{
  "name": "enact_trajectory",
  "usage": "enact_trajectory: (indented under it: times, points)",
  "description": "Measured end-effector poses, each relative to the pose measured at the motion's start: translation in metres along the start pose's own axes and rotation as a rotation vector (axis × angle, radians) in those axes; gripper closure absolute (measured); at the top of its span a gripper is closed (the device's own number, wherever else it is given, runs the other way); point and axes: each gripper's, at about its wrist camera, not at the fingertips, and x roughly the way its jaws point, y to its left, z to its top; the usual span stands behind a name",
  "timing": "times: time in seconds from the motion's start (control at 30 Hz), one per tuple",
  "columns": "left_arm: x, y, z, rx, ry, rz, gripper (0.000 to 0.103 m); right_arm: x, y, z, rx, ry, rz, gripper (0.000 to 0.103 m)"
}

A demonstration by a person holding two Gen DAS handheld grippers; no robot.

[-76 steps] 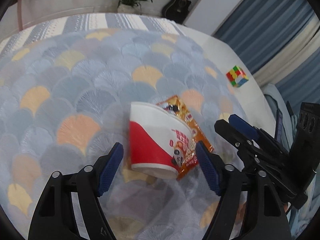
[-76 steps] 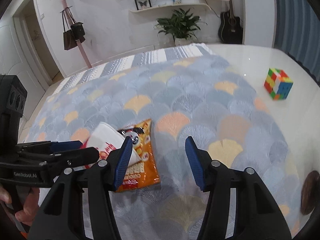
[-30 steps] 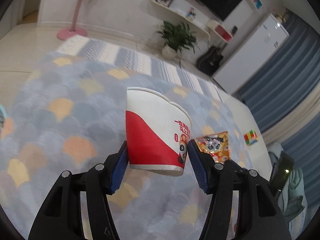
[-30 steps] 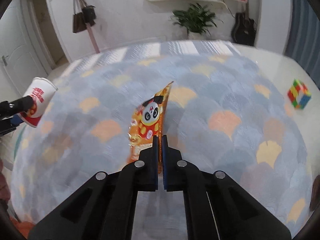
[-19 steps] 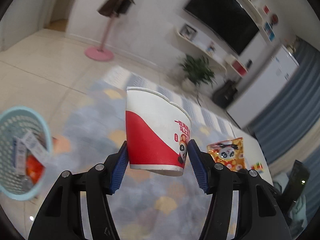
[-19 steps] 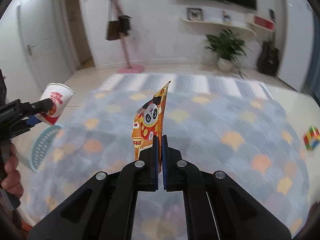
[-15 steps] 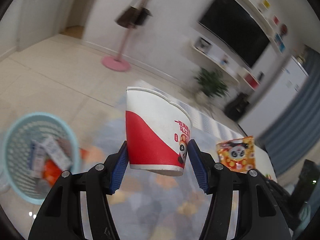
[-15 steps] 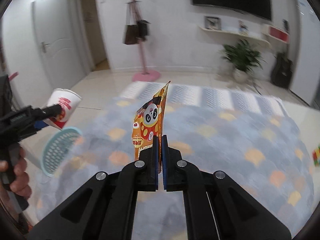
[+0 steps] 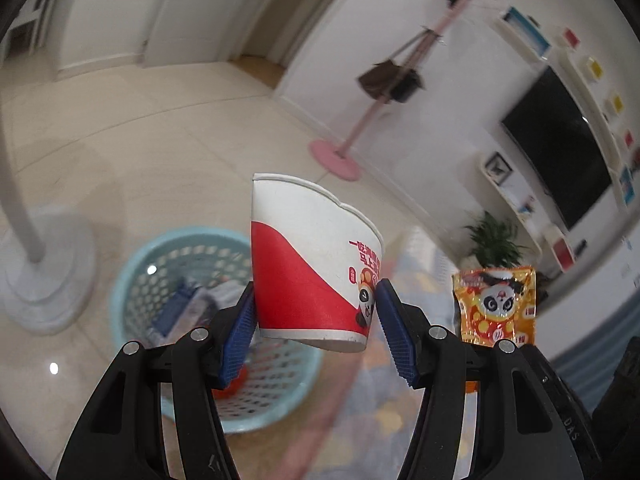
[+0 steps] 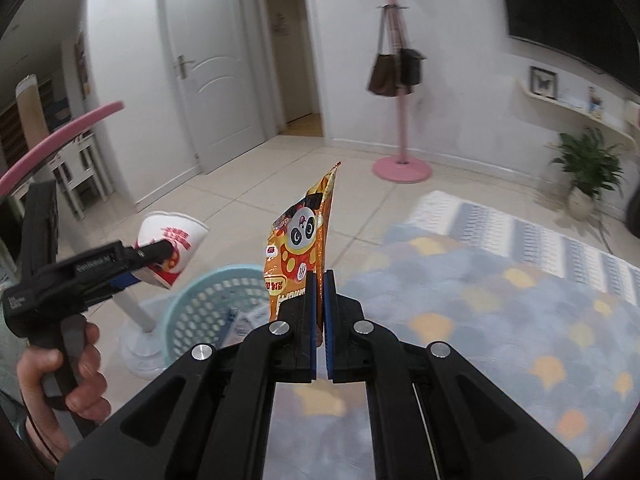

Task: Collect trash
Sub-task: 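Carry cup and snack bag over the blue basket and open both tools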

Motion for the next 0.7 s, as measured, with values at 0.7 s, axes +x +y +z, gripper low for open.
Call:
enact_trajectory:
  times: [0.7]
  points:
    - [0.057, 0.061, -0.016, -0.013, 0.171, 0.203, 0.037, 0.131, 0.047, -0.044, 0.031, 0.252, 0.037, 0.098]
